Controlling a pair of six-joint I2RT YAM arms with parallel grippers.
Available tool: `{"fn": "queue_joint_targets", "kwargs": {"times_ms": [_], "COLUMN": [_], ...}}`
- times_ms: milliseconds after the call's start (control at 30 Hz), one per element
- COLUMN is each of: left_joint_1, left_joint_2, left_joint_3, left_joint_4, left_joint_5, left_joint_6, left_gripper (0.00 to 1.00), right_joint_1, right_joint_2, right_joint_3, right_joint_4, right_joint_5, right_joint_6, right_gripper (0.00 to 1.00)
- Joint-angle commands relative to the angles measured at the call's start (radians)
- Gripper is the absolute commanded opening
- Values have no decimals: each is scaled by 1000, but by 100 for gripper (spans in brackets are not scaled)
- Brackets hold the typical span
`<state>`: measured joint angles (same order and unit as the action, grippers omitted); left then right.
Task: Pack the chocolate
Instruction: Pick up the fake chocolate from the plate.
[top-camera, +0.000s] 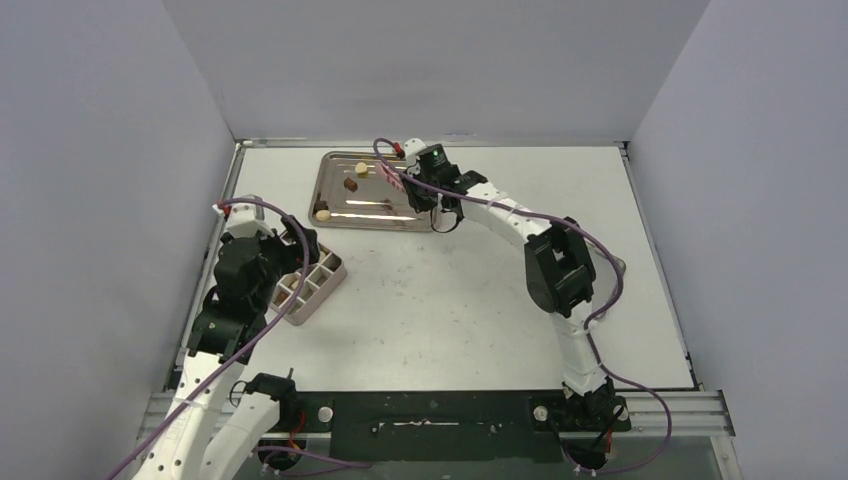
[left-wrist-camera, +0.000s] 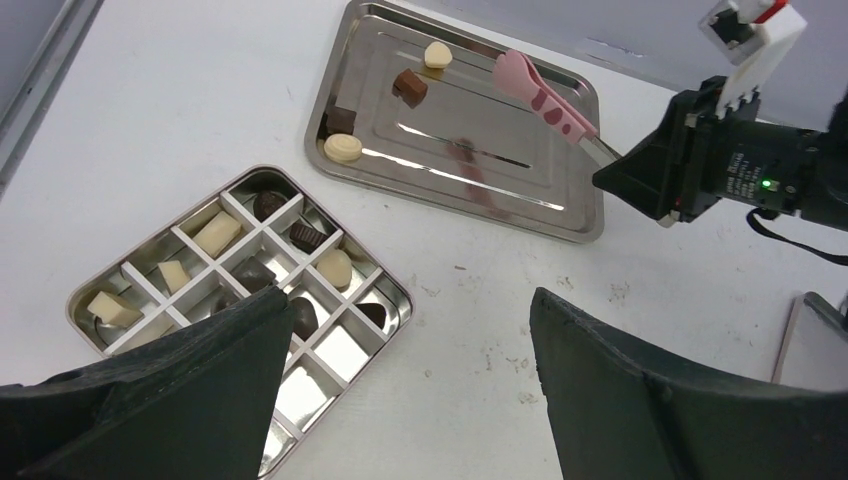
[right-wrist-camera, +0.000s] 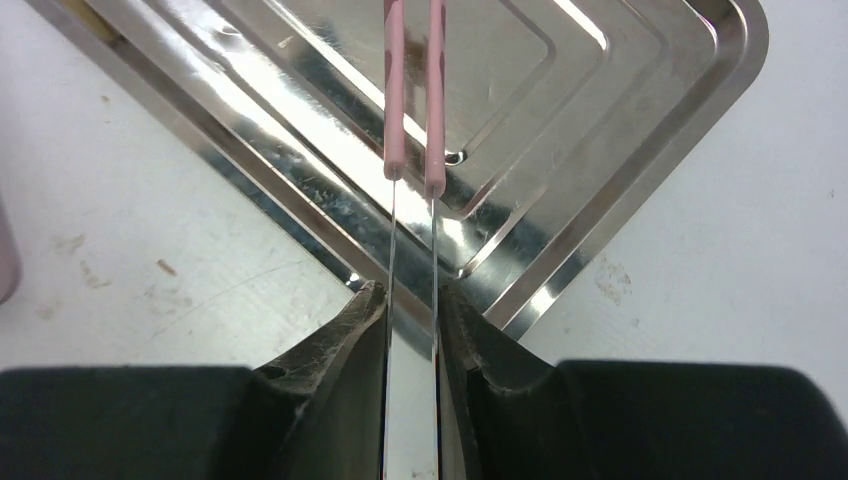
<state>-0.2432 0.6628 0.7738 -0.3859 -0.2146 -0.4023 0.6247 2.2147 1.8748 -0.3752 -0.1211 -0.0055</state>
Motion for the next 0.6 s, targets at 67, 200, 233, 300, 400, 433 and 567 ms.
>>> {"fn": "queue_joint_targets", "kwargs": {"times_ms": [67,200,233,300,400,433,567], "left_joint_1": [-3,-5,-4,-6,-8,-12,-15], "left_joint_2": [-24,-33,-36,-41,-52,-60,-132], "left_joint_3": [7,18,20,31,59,67,80], "left_joint_4": [7,-2,-2,-6,-27,-34,-63], "left_joint_5": [-31,-65,-77,-108,-175,-197,-332], "left_joint_6": [14,15,19,36,52,52,6], "left_gripper": [85,86,86,86,87,88,94], "right_joint_1": [41,111,135,180,237,256,336], "right_joint_2": [-212,-299,-329,-366,-420,-438,-476], "right_joint_3": [-122,-227,-253,-300,-357,-383,-465], "right_joint_4": [54,66,72,79,91,105,164], "right_joint_5": [-67,-62,-35,2,-1,-5,-30], "right_joint_6": [72,80,82,86,123,140,190], "right_gripper": [0,0,0,0,0,0,0]}}
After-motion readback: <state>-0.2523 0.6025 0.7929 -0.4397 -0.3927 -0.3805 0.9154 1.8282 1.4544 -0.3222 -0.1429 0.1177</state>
